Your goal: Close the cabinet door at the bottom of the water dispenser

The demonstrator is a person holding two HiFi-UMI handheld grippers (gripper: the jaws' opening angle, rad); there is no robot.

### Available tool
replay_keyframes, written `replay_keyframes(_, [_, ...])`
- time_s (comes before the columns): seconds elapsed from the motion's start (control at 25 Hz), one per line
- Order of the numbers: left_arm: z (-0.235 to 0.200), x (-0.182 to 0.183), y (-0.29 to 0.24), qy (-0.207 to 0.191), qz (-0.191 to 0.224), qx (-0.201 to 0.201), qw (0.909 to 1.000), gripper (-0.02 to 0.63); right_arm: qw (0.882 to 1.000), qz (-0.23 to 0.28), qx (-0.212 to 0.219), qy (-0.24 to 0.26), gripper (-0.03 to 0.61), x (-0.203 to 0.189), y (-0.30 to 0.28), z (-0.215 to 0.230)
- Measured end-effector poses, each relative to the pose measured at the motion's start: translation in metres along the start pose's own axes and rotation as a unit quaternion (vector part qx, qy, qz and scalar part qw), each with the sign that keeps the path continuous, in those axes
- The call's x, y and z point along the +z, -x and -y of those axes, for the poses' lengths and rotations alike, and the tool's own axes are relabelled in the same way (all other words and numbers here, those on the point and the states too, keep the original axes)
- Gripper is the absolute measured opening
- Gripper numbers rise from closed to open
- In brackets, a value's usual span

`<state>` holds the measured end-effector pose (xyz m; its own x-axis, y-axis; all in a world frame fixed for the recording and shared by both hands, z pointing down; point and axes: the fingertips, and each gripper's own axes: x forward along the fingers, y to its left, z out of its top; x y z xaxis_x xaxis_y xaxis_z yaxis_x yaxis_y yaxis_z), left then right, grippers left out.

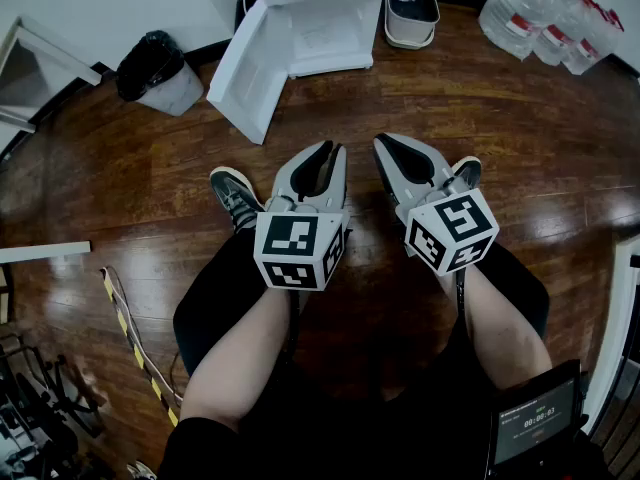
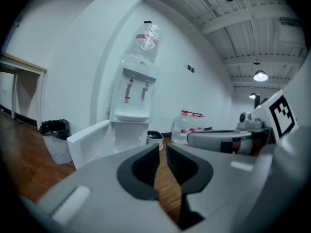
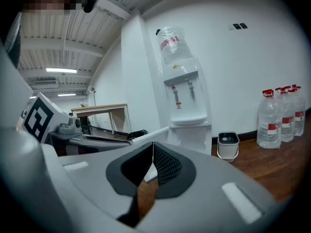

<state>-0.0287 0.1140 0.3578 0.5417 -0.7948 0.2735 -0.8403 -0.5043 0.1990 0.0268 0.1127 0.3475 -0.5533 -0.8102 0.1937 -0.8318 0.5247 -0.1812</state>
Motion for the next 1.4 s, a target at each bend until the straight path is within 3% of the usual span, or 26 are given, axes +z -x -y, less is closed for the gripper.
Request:
replay_keyframes(0.28, [-0.036,0.007,-0.013,0.003,-0.029,0.017,0.9994,0.067,1.000,-0.010,-0.008,-0.007,0.006,0.006,-0.017,0.015])
replay_keyframes(0.44, [-0.051,0.023,-0.030,-0.002,-0.024,0.019,0.9995,0.069,1.000,-0.009,0.001,0.000,0.006,0.019,-0.041,0.022])
replay_keyframes(0.76, [-0.076,0.054,-0.071,-0.025,-0.033,-0.023,0.9989,0.075,1.000,-0.016,0.010,0.015,0.008,0.033,-0.095,0.054])
replay_keyframes(0.88, [-0.096,0.055,-0.094,-0.031,-0.065,-0.033,0.9969,0.148,0.999,-0.024,0.016,0.015,0.008,0.037,-0.119,0.070])
replay_keyframes(1.0, [-0.130,0.046,-0.115,-0.056,-0.111,-0.001,0.9922,0.185,0.999,-0.038,0.025,0.017,0.008,0.035,-0.145,0.086])
replay_keyframes(1.12, [-0.170,0.027,-0.132,-0.106,-0.193,0.029,0.9750,0.189,0.998,-0.045,0.032,0.016,0.008,0.036,-0.171,0.104])
replay_keyframes(1.24, [-0.196,0.008,-0.142,-0.172,-0.285,0.030,0.9426,0.235,0.998,-0.049,0.041,0.023,0.008,0.040,-0.194,0.120])
replay_keyframes(1.32, [-0.216,0.001,-0.142,-0.199,-0.323,0.041,0.9242,0.271,0.997,-0.057,0.048,0.029,0.008,0.037,-0.207,0.128])
replay_keyframes(1.4, [-0.239,-0.001,-0.142,-0.207,-0.345,0.057,0.9140,0.288,0.996,-0.065,0.055,0.028,0.008,0.035,-0.220,0.135])
